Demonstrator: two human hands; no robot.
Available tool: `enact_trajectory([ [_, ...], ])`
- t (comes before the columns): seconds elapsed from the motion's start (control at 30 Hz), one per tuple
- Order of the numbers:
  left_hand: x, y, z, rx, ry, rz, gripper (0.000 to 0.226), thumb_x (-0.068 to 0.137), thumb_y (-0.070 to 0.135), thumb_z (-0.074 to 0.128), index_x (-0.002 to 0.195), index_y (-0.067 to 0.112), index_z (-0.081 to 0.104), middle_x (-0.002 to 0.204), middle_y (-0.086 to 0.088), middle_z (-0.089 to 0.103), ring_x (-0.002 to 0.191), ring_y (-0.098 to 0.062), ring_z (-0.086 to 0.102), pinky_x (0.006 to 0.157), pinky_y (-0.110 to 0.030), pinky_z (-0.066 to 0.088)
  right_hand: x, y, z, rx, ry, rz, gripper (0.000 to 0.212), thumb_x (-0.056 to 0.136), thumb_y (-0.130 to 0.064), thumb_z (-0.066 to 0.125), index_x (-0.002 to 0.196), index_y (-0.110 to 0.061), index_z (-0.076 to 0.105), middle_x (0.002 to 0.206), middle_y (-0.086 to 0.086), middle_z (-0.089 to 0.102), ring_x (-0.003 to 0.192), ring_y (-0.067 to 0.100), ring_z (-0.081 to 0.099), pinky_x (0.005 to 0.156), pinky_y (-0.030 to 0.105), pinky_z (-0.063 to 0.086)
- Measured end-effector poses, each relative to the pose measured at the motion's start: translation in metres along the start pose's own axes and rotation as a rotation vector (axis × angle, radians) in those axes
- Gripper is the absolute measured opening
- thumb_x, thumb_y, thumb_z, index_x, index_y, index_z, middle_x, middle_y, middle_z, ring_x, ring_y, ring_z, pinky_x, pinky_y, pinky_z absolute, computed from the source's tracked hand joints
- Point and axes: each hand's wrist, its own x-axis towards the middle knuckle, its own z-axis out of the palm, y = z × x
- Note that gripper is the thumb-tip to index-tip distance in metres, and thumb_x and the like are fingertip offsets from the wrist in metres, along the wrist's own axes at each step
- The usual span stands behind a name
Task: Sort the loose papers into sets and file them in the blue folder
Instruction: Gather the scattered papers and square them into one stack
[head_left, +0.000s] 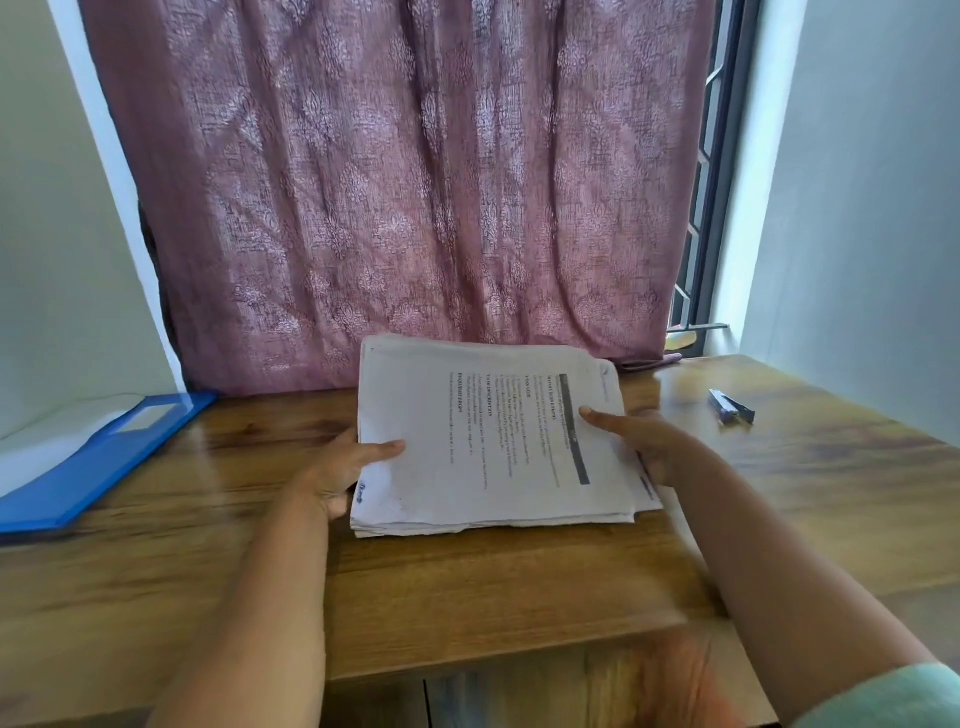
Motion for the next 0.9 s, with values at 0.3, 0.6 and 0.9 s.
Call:
enact_trajectory([
  [0.3,0.009,-0.001,0.04,0.27,0.396,0.523,0.039,0.093,0.015,0.064,0.127,0.021,0.046,0.115,0.0,0.063,0.099,-0.014,0.064,0.072,-0.026,0.055,-0.029,-0.021,0.025,-0.228,0.496,-0.574,0.037,0.098,-0.025,0.053,0.132,-0.012,0.043,0.107,0.001,0.056,0.094,0.02,0.051,0.079,0.031,0.041],
  [0.6,0.014,-0.004,0.051,0.092,0.399,0.663,0.069,0.086,0.039,0.071,0.14,0.031,0.028,0.134,0.008,0.053,0.12,-0.009,0.055,0.1,-0.038,0.048,-0.045,-0.02,0.033,0.15,0.361,-0.739,0.078,0.067,-0.06,0.077,0.124,-0.027,0.036,0.111,-0.011,0.057,0.1,0.0,0.06,0.076,0.02,0.055],
  [0.9,0.027,-0.017,0.054,0.413,0.521,0.606,0.022,0.103,0.027,0.044,0.12,0.013,0.043,0.117,-0.002,0.058,0.108,-0.022,0.058,0.086,-0.033,0.045,-0.042,-0.016,0.049,-0.137,0.528,-0.72,0.025,0.103,-0.022,0.043,0.116,-0.001,0.051,0.084,-0.012,0.046,0.079,0.006,0.049,0.068,0.022,0.035],
])
